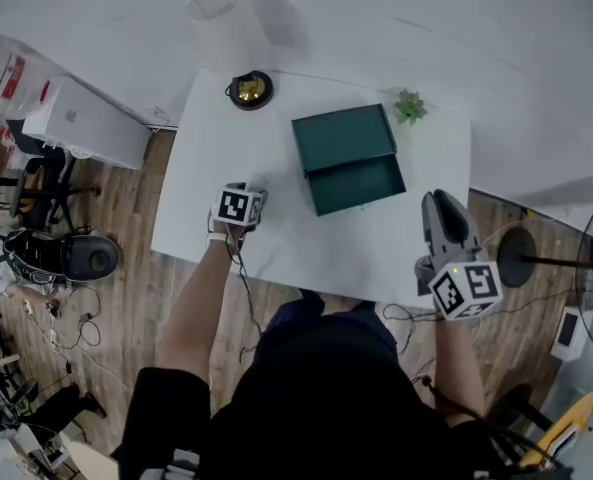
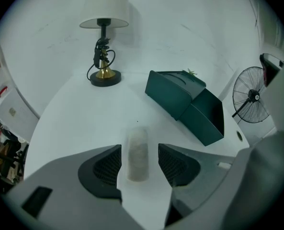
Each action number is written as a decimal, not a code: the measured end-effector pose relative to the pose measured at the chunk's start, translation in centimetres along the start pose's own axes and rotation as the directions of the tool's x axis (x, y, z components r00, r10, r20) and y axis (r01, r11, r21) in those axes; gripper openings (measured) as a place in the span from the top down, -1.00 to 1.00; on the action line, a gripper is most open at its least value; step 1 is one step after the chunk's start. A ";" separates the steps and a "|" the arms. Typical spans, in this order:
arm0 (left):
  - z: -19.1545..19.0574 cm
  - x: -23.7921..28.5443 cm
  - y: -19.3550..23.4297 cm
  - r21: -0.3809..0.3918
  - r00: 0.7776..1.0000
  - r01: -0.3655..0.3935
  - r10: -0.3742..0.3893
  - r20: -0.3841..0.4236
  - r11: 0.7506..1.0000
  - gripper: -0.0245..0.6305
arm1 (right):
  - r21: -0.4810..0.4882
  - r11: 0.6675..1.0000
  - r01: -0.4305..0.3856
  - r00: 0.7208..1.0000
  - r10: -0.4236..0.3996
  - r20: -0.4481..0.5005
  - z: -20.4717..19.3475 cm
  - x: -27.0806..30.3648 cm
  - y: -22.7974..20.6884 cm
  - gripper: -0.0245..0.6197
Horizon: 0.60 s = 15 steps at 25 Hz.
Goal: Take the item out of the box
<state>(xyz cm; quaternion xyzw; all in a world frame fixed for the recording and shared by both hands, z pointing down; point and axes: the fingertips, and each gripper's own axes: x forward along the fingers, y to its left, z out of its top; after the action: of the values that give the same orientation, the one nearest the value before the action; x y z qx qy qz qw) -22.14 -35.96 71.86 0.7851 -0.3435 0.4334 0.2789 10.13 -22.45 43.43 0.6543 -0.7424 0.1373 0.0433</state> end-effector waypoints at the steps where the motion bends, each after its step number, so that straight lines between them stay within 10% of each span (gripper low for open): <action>1: 0.1 -0.3 0.1 0.002 1.000 -0.020 0.020 0.008 1.000 0.22 | 0.000 1.000 -0.010 1.000 0.010 0.000 0.0 0.0 -0.2 0.70; 11: 0.2 -7.7 0.2 -0.217 0.952 -0.209 0.250 0.179 0.953 0.23 | -0.011 0.994 -0.104 0.995 0.104 0.008 1.0 -0.5 -2.5 0.72; 15: 1.5 -13.4 -1.8 -0.292 0.898 -0.227 0.316 0.307 0.929 0.23 | -0.034 0.994 -0.102 0.994 0.103 0.043 2.1 -0.7 -3.5 0.82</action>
<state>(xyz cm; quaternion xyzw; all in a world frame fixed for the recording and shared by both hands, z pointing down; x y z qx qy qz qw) -25.21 -31.98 59.26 0.7518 -0.5460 0.2758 0.2462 13.94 -22.65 41.76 0.6175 -0.7778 0.1129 0.0303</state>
